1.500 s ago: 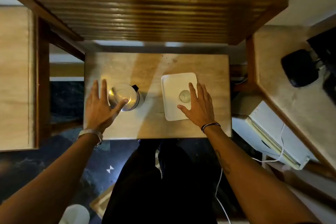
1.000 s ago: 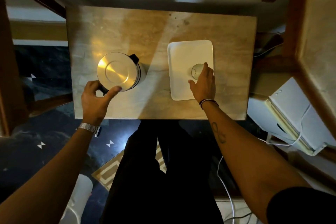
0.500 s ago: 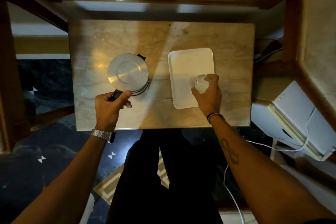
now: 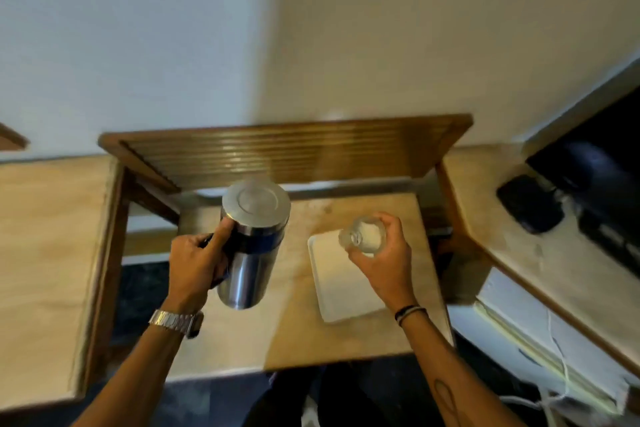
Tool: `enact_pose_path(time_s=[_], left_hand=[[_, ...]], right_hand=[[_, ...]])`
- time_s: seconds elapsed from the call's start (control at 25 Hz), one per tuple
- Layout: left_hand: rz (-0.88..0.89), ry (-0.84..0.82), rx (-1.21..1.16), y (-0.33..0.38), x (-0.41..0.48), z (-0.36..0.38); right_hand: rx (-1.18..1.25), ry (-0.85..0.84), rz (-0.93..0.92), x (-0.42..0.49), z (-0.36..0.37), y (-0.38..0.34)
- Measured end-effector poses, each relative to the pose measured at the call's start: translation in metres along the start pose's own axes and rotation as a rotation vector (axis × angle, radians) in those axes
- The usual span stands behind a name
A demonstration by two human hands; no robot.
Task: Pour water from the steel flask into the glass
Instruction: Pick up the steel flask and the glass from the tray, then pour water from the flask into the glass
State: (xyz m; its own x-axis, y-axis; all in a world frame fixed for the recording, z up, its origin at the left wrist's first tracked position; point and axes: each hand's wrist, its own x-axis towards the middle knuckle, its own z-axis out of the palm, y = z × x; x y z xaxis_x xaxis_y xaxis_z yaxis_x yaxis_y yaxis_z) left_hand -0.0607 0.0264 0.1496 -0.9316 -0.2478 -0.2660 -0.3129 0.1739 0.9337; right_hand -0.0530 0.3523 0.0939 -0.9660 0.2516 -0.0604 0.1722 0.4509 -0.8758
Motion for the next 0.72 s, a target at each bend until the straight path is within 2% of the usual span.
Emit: enact_pose_path(time_s=[0.32, 0.52, 0.72], left_hand=[[0.486, -0.032, 0.015, 0.304, 0.008, -0.075], [0.568, -0.073, 0.010, 0.478, -0.005, -0.113], [0.621, -0.112, 0.270, 0.596, -0.046, -0.113]], right_hand=[[0.179, 0.006, -0.425, 0.051, -0.103, -0.258], [0.348, -0.010, -0.550, 0.051, -0.158, -0.375], [0.462, -0.040, -0.625, 0.040, -0.189, -0.449]])
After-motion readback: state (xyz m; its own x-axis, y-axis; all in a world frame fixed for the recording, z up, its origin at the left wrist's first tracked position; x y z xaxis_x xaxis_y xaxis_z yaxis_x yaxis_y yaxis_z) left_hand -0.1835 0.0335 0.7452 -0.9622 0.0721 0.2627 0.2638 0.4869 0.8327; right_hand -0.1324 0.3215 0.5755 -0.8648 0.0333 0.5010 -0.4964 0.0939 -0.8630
